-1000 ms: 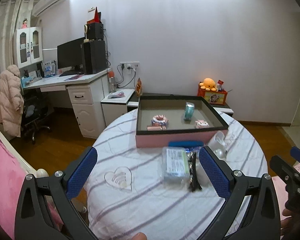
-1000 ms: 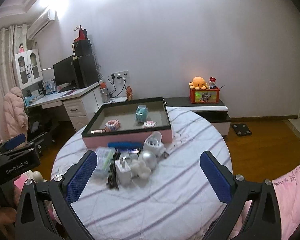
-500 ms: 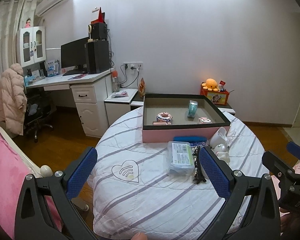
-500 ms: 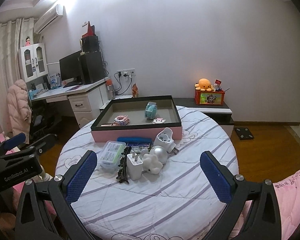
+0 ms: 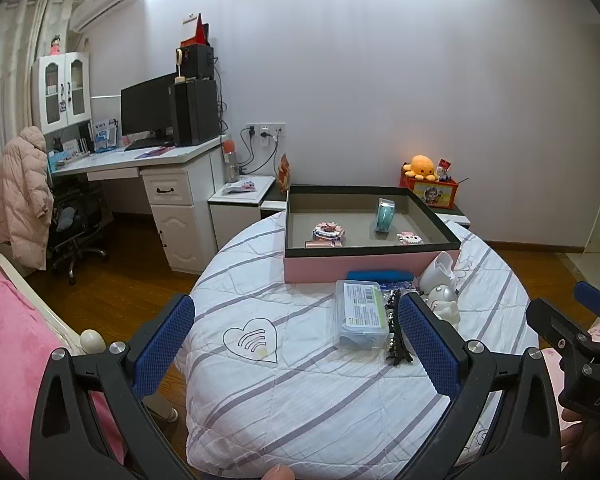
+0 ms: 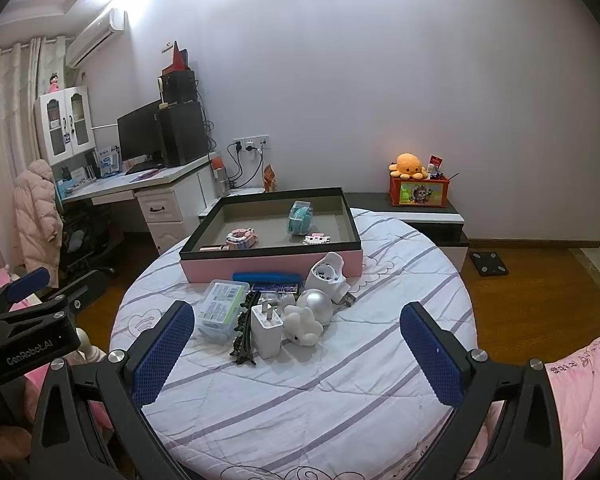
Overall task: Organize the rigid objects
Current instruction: 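Withdraw both tools from the box back over the table, then grasp the clear plastic container with the left tool while the right tool grasps the white bear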
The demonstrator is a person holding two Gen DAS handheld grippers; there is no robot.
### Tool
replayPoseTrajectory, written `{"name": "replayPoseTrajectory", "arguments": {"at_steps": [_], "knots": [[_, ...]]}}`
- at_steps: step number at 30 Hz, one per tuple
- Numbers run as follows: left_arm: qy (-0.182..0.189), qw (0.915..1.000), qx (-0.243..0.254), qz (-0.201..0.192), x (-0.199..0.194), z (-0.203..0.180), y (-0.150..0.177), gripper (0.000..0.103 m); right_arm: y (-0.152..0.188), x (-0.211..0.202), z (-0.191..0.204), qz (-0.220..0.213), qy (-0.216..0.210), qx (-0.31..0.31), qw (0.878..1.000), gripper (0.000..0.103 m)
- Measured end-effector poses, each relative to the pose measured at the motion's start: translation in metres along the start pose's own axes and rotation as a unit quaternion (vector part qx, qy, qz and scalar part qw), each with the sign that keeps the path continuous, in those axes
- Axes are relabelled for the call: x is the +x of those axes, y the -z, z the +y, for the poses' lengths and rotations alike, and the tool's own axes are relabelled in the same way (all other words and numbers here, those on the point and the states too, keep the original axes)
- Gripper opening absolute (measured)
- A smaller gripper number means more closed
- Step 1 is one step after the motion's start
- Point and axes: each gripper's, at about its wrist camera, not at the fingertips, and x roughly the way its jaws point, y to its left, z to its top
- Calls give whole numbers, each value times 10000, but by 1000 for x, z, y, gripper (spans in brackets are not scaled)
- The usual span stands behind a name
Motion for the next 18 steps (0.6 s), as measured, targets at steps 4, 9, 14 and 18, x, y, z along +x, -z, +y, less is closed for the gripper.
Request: {"name": "replayPoseTrajectory", "arguments": {"at_steps": [4,9,14,18], "knots": [[8,10000,-3,3,-1,1,1,103,0,1,0,22,-18,-12,10000,103],[10,10000,-5,20,-1,1,1,103,0,2,0,36,-13,-28,10000,103],[17,9999,-15,138,8,3,10,103,3,7,-2,97,17,-29,9999,103],[40,9995,0,317,21,2,18,103,7,17,-5,218,40,-46,9997,103]]}}
